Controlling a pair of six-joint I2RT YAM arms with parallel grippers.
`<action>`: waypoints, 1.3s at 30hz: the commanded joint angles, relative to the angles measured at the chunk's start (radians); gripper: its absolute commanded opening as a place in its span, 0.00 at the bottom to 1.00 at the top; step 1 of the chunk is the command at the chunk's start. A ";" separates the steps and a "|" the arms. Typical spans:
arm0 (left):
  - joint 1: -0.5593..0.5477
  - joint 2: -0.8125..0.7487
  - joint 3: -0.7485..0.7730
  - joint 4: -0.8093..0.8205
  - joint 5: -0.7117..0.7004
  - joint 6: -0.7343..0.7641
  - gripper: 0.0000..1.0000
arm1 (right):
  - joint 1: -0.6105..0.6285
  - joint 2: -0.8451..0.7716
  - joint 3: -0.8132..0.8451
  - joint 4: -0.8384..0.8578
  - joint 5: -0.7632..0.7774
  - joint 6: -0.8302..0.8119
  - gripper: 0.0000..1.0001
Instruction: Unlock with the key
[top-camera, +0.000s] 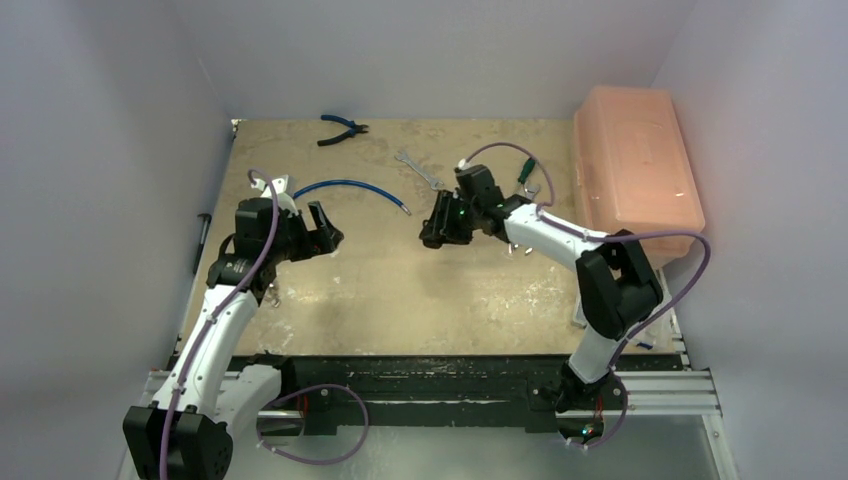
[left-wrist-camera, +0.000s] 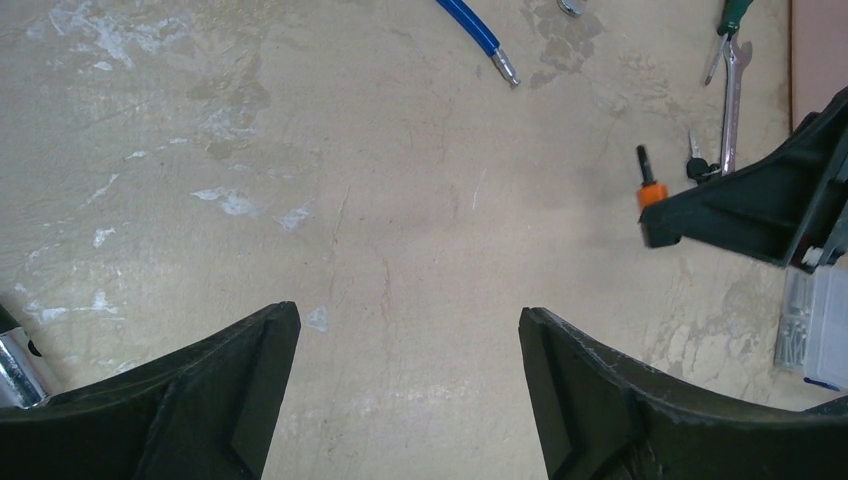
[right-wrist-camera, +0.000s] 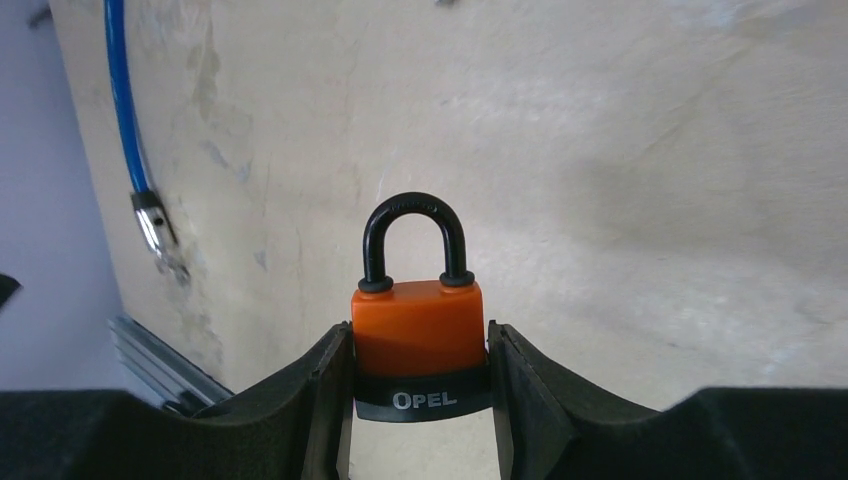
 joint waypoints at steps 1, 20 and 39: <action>-0.004 -0.025 -0.004 0.032 0.006 0.012 0.86 | 0.109 0.020 -0.003 0.063 0.088 -0.081 0.00; -0.003 -0.033 -0.003 0.029 -0.005 0.010 0.85 | 0.325 0.186 0.077 -0.011 0.367 -0.096 0.00; -0.004 -0.037 -0.002 0.028 -0.010 0.010 0.85 | 0.349 0.188 0.112 -0.053 0.381 -0.099 0.54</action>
